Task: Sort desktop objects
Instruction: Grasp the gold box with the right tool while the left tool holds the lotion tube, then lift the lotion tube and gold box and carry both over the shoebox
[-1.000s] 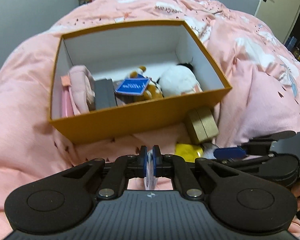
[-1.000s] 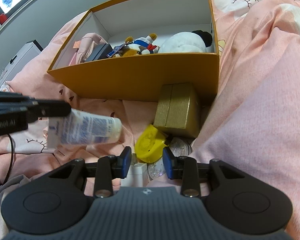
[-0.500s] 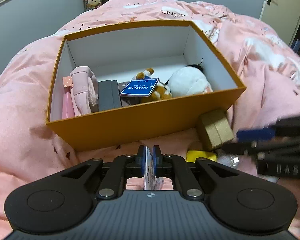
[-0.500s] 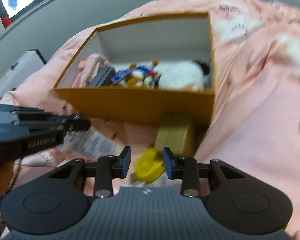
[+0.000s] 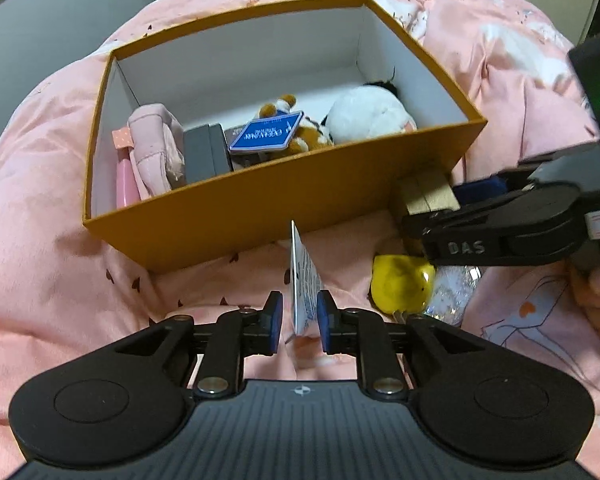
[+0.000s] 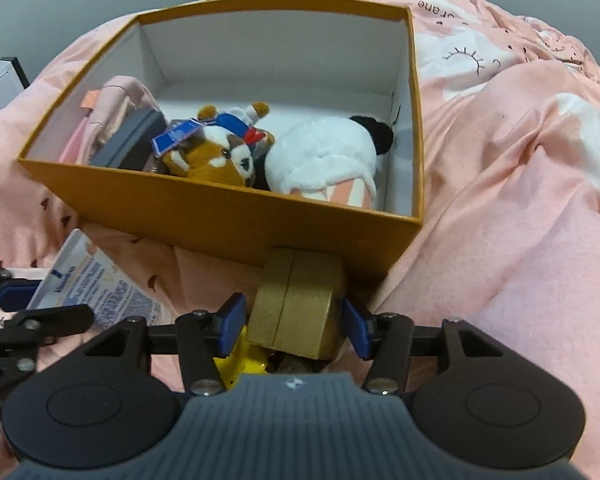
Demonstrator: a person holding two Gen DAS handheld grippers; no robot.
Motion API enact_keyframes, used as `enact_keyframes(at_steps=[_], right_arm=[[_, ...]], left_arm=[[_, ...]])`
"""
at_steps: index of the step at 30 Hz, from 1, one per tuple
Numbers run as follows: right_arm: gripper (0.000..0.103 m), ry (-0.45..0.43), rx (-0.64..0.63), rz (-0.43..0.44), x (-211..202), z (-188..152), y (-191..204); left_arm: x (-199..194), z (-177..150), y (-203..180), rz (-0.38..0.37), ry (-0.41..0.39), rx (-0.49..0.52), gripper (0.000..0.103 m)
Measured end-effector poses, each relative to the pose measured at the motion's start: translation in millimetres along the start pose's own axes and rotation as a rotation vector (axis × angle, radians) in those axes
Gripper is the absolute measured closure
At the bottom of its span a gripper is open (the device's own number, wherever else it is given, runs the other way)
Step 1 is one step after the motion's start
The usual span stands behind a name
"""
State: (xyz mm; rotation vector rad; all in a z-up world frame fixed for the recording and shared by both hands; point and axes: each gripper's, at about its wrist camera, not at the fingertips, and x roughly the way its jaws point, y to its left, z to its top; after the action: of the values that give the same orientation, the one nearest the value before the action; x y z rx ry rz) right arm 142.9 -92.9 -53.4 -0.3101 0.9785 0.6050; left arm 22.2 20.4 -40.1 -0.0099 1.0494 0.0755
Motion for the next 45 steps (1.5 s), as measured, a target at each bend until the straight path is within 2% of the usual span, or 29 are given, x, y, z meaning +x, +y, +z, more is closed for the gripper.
enact_keyframes(at_steps=[5,7,9,18,27,33,36,39,45], right_arm=[[0.048,0.008,0.023,0.014,4,0,-4],[0.048,0.005,0.03,0.018,2,-1,-4],[0.049,0.0,0.04,0.025,1,-1,-7],[0.05,-0.047,0.083,0.091,-26,-3,-15],[0.051,-0.086,0.152,0.294,-67,10,-29],[0.051,-0.154,0.159,0.407,-91,38,-31],[0.051,-0.194,0.152,0.431,-96,60,-29],[0.051,-0.232,0.152,0.435,-90,86,-26],[0.051,-0.221,0.224,0.434,-41,134,-20]], left_arm=[[-7,3,1,-0.021,-0.034,-0.011,0.083],[-7,4,3,-0.027,-0.036,-0.02,0.094],[-8,5,5,-0.029,-0.035,-0.031,0.098],[-25,12,19,-0.117,-0.07,-0.114,0.099],[-62,31,37,-0.193,-0.156,-0.179,0.099],[-92,59,59,-0.228,-0.254,-0.222,0.099],[-102,80,71,-0.204,-0.309,-0.224,0.099],[-100,107,82,-0.141,-0.363,-0.216,0.099],[-55,151,107,-0.055,-0.384,-0.245,0.1]])
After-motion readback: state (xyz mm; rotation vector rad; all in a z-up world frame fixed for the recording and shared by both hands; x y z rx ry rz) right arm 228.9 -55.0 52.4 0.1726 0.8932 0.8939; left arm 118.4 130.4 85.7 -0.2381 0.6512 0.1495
